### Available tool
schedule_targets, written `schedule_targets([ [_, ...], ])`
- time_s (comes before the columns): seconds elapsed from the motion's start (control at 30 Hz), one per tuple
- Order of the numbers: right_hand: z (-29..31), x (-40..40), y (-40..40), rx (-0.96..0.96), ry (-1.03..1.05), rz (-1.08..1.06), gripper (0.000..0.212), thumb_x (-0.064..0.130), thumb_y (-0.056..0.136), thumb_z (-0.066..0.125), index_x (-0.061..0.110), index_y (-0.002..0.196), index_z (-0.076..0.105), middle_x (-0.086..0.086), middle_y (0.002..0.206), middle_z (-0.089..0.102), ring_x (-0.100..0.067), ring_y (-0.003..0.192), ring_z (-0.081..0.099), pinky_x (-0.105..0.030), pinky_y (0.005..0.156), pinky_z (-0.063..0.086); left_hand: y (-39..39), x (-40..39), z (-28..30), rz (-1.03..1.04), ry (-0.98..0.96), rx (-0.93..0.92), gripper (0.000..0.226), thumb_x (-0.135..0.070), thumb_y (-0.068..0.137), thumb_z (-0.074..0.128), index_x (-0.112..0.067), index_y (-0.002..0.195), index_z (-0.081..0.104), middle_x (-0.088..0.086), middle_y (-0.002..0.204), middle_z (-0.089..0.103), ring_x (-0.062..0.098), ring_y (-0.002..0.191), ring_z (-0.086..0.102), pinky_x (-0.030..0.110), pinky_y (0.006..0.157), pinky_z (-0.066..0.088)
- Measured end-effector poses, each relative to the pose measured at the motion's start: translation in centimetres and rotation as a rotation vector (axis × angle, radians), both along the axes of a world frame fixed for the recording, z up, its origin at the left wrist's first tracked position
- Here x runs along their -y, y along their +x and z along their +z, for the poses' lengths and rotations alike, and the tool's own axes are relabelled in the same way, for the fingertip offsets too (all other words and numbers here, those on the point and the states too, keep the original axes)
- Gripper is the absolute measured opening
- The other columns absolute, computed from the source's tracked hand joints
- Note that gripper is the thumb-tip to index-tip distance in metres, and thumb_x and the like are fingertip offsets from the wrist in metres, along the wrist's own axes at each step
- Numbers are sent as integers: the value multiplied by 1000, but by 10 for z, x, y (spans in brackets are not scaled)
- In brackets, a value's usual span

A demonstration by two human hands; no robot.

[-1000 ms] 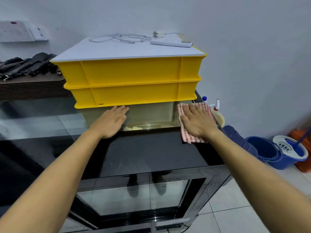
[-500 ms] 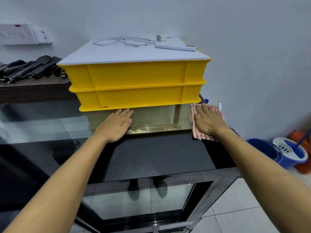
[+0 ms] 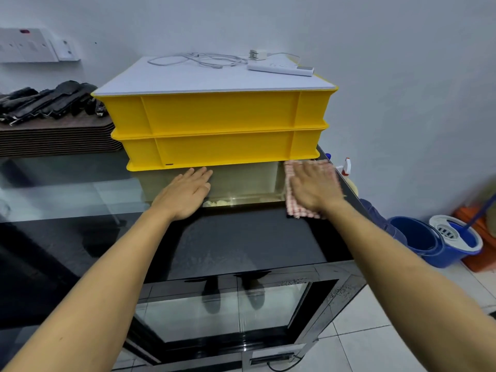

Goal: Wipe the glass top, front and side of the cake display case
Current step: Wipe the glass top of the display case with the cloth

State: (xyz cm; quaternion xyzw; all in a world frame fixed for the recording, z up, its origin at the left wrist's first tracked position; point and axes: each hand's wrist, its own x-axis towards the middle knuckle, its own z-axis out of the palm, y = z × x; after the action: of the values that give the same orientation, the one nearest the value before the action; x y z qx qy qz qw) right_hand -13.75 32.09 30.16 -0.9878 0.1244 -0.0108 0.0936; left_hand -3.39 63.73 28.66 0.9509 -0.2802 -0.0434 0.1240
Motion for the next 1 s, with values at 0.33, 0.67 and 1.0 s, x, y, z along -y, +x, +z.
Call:
schedule_targets([
  [0.33,-7,-123,1,-24,32,366,62,46,110,15,24,167,6,-4,174,-3,-24,160,-4,-41,128,-4,1,2,0,12,-6,-15,55,-38,114,20,-30,167,12,-10,174,3,13,161,0,36,129,2],
  [0.67,-3,-25,19,-22,79,-196,69,44,107,14,13,166,1,-16,173,-7,-34,160,-6,-48,129,-5,-5,3,2,50,1,3,58,-42,113,21,-26,168,12,-7,175,3,14,161,0,36,129,3],
  [1.0,2,-73,30,-55,57,203,62,49,109,15,31,167,4,2,174,-7,-21,160,-6,-40,127,-8,-3,0,1,35,3,1,58,-45,113,20,-28,168,11,-9,174,2,13,161,-1,36,129,2],
])
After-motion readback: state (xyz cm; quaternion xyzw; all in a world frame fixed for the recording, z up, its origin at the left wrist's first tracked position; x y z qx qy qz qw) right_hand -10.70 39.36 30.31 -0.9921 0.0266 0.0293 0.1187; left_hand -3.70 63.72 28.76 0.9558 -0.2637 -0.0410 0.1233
